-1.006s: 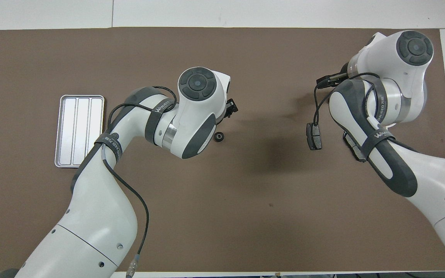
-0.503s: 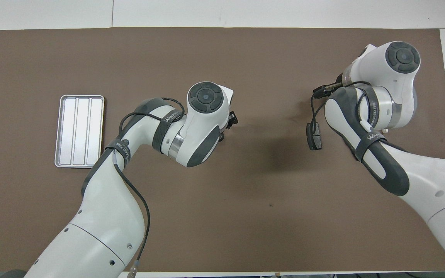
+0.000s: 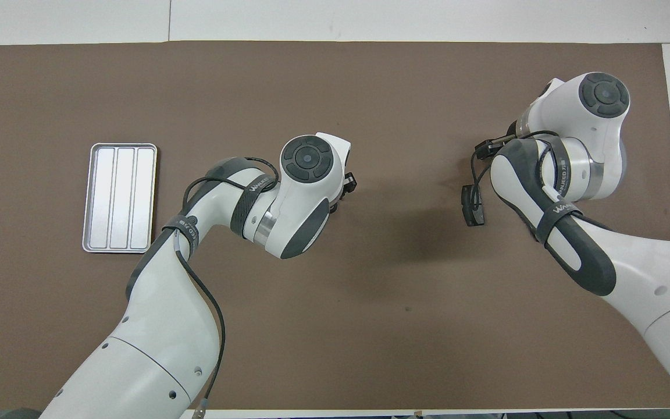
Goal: Pick bearing gear from pile to tray
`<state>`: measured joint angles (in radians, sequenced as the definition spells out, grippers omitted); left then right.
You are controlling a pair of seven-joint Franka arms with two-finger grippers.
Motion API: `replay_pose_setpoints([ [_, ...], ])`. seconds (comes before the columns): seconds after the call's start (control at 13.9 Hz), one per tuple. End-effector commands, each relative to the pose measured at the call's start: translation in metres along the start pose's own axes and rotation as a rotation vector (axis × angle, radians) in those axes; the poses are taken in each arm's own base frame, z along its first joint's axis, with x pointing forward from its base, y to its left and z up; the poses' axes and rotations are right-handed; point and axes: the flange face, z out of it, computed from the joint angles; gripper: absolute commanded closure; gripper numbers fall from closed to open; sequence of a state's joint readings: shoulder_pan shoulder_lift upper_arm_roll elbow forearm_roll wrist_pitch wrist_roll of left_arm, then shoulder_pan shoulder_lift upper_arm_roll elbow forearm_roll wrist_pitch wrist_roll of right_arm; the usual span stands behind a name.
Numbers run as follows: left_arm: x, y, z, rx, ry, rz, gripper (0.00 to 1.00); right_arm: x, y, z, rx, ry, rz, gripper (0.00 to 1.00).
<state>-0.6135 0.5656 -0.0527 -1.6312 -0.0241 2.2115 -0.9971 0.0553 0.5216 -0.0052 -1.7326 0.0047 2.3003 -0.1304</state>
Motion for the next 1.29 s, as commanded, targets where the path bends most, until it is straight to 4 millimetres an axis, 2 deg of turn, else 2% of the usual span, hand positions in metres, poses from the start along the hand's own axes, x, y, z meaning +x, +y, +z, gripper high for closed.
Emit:
replay_pose_setpoints([
  [0.0, -0.014, -0.003, 0.003, 0.035, 0.001, 0.018, 1.00, -0.006, -0.003, -0.003, 0.015, 0.019, -0.017, 0.32],
  [0.22, -0.021, -0.001, 0.004, 0.042, -0.003, 0.025, 1.00, -0.004, -0.007, -0.004, 0.015, 0.022, 0.002, 0.63],
  [0.36, -0.009, -0.006, -0.005, 0.070, -0.018, 0.008, 1.00, -0.003, -0.008, -0.005, 0.015, 0.025, 0.002, 0.90],
  [0.43, -0.003, -0.008, -0.013, 0.088, -0.025, 0.003, 1.00, -0.003, -0.008, -0.005, 0.015, 0.025, 0.002, 1.00],
  [0.5, 0.014, -0.022, -0.029, 0.088, -0.011, -0.025, 1.00, -0.003, -0.007, -0.006, 0.014, 0.026, 0.003, 1.00],
  [0.58, 0.024, -0.033, -0.046, 0.080, -0.003, -0.044, 1.00, -0.003, -0.007, -0.006, 0.014, 0.027, 0.003, 1.00],
  [0.65, 0.038, -0.048, -0.056, 0.091, -0.011, -0.063, 1.00, -0.001, -0.006, -0.009, 0.014, 0.028, 0.003, 1.00],
  [0.79, 0.065, -0.084, -0.082, 0.097, -0.028, -0.015, 1.00, 0.007, -0.008, -0.030, 0.016, 0.025, 0.010, 1.00],
  [0.86, 0.081, -0.111, -0.092, 0.101, -0.040, 0.000, 1.00, 0.015, -0.015, -0.050, 0.024, 0.025, 0.028, 1.00],
  [0.93, 0.095, -0.142, -0.102, 0.099, -0.049, 0.031, 1.00, 0.023, -0.031, -0.074, 0.035, 0.013, 0.055, 1.00],
  [1.08, 0.120, -0.209, -0.109, 0.098, -0.073, 0.103, 1.00, 0.037, -0.083, -0.130, 0.037, -0.010, 0.087, 1.00],
  [1.22, 0.146, -0.258, -0.111, 0.090, -0.089, 0.170, 1.00, 0.038, -0.141, -0.160, 0.050, -0.017, 0.145, 1.00],
])
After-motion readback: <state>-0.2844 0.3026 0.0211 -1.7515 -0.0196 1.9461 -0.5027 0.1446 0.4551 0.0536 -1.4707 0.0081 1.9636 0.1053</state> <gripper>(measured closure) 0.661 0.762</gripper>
